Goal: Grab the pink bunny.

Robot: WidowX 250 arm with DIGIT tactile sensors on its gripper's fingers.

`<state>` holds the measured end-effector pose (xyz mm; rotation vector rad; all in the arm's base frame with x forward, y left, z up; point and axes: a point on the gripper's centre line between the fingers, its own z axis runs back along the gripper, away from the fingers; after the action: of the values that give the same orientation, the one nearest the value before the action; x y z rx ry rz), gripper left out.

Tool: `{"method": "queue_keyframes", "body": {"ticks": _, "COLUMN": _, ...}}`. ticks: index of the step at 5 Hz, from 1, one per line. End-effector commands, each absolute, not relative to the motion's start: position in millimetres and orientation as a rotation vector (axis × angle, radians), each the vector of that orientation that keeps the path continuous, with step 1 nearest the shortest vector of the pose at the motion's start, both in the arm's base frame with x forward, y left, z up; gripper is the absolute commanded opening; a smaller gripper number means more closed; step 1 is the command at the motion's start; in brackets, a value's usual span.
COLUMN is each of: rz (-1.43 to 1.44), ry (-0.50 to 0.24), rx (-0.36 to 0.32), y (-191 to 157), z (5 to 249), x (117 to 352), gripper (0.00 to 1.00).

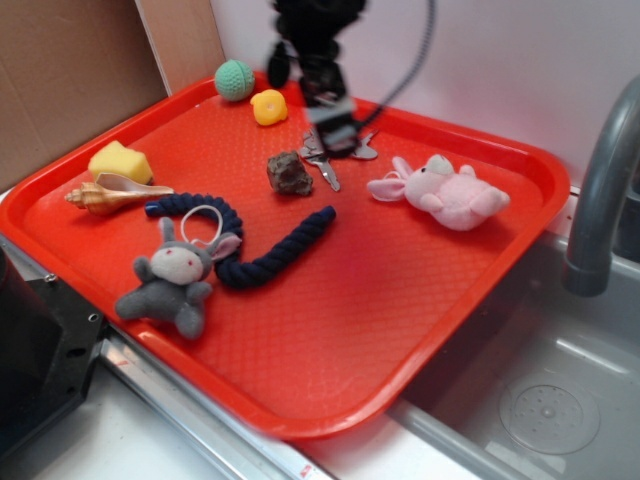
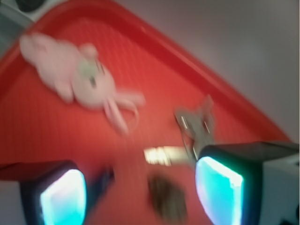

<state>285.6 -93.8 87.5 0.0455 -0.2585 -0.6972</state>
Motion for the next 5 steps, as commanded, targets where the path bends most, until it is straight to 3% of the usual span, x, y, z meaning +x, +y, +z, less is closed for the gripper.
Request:
{"method": "queue_keyframes", "body": {"ticks": 1, "rz": -0.907, "ry": -0.238, "rx": -0.155, "y": -162, "z": 65, "x": 295, "gripper": 1.00}}
{"method": "queue_keyframes", "body": {"ticks": 2, "rz": -0.936, "ry": -0.173, "rx": -0.122, "y": -172, "z": 31, "x": 281, "gripper": 1.00}}
{"method": "queue_keyframes", "body": {"ticks": 3, "rz": -0.913, "ry": -0.147, "rx": -0.056, "y": -175, "z": 20, "x": 270, "gripper": 0.00}}
{"method": "queue_keyframes", "body": {"ticks": 4, "rz": -0.884, "ry": -0.169, "rx": -0.006, "y": -174, "z": 18, "x": 263, "gripper": 0.00}}
{"method": "queue_keyframes", "body": {"ticks": 5, "rz": -0.805, "ry": -0.194, "rx": 0.007, "y": -158, "z": 39, "x": 266, "gripper": 0.00}}
